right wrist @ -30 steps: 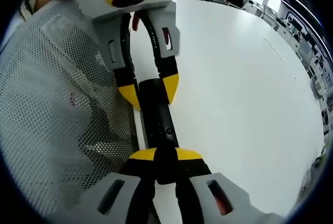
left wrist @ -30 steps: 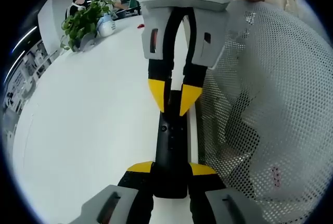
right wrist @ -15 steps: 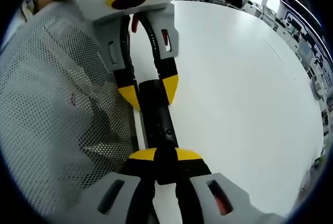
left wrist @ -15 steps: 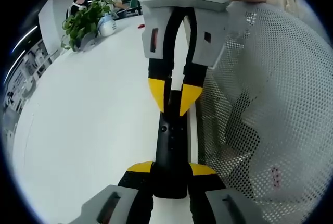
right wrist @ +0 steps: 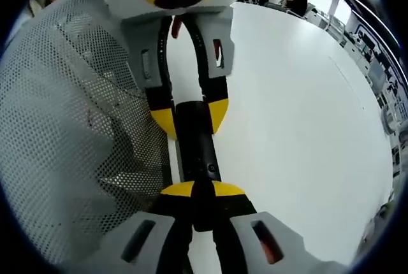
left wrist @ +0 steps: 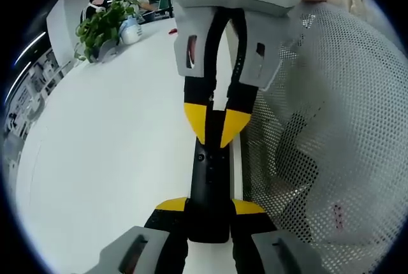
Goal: Press the specified remote control buttons in sequence, fully releasing each button before pressing the next.
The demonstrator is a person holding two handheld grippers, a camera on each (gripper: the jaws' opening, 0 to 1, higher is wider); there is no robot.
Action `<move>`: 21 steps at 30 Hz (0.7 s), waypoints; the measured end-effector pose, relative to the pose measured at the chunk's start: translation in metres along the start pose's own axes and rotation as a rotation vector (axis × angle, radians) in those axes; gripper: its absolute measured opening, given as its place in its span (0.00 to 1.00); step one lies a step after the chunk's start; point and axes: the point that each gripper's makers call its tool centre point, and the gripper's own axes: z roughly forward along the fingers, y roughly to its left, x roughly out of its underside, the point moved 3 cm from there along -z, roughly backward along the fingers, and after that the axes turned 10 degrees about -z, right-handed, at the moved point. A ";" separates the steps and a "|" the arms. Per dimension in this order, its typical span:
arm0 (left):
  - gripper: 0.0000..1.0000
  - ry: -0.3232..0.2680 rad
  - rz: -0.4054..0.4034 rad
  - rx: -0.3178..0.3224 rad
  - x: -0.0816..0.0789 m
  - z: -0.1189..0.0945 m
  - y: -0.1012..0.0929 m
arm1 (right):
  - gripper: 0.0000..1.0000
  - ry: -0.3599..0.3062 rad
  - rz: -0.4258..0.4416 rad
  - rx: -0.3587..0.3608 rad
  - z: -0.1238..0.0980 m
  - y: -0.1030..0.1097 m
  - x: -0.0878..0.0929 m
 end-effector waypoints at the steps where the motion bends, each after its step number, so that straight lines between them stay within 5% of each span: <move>1: 0.25 0.000 0.000 0.000 0.000 0.000 0.000 | 0.07 -0.004 0.009 -0.003 0.000 0.000 0.000; 21: 0.24 -0.008 -0.004 0.007 0.000 0.000 0.000 | 0.06 0.089 -0.002 -0.048 0.003 -0.001 -0.002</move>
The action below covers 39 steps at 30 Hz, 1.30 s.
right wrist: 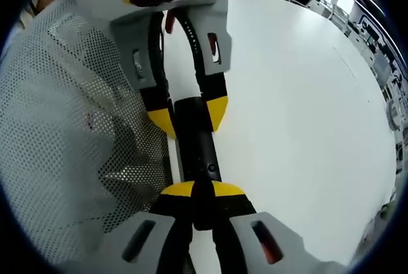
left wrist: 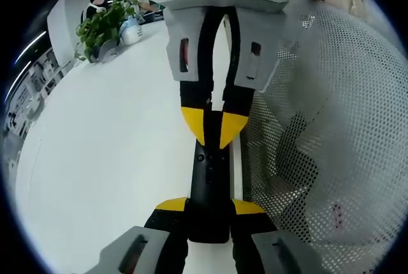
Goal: Press the specified remote control buttons in sequence, fully releasing each button before pressing the next.
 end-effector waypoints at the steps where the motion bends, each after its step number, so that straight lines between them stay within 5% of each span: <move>1: 0.24 -0.002 0.000 0.001 0.000 0.000 0.000 | 0.06 -0.002 -0.002 0.004 0.000 0.000 0.000; 7: 0.24 -0.010 -0.001 0.004 0.000 0.000 0.000 | 0.06 -0.093 0.080 0.032 -0.002 0.000 0.004; 20: 0.25 -0.010 -0.003 -0.002 0.001 0.000 0.000 | 0.01 -0.053 -0.052 0.057 0.000 0.003 -0.003; 39: 0.25 -0.015 -0.003 0.002 0.001 -0.001 0.000 | 0.00 -0.077 0.022 0.046 0.000 0.000 -0.002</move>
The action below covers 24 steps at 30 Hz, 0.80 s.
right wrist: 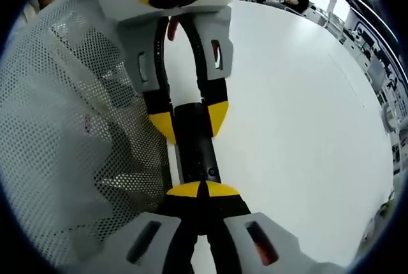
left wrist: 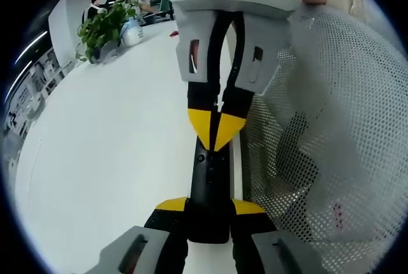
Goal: Press the specified remote control buttons in sequence, fully releasing each button before pressing the next.
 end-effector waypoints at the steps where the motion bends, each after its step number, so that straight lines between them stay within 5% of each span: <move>1: 0.25 0.000 -0.001 0.000 0.000 0.000 0.000 | 0.00 -0.009 0.009 0.000 0.000 0.000 0.001; 24: 0.25 0.000 -0.006 -0.001 0.000 0.000 0.000 | 0.00 -0.030 0.061 -0.005 0.001 0.000 -0.001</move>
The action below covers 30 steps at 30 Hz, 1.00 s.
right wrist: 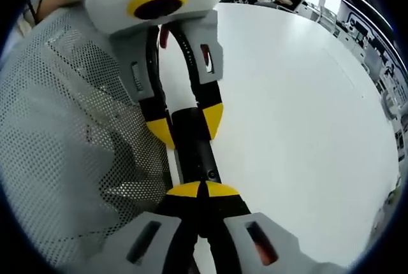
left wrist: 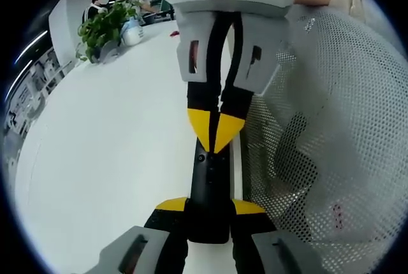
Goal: Press the specified remote control buttons in sequence, fully releasing each button before pressing the next.
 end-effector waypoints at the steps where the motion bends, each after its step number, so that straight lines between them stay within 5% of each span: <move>1: 0.25 0.000 0.000 0.000 0.000 0.000 0.000 | 0.00 0.002 0.006 -0.001 0.000 0.000 0.000; 8: 0.25 0.011 0.002 -0.001 0.000 0.000 0.000 | 0.00 0.027 -0.011 0.012 0.000 0.002 0.000; 14: 0.25 0.003 -0.005 0.003 -0.001 0.000 0.000 | 0.00 -0.016 0.098 0.007 0.000 -0.001 0.003; 30: 0.25 0.004 -0.005 -0.001 -0.001 0.000 0.000 | 0.03 -0.011 -0.008 -0.011 -0.002 0.004 0.001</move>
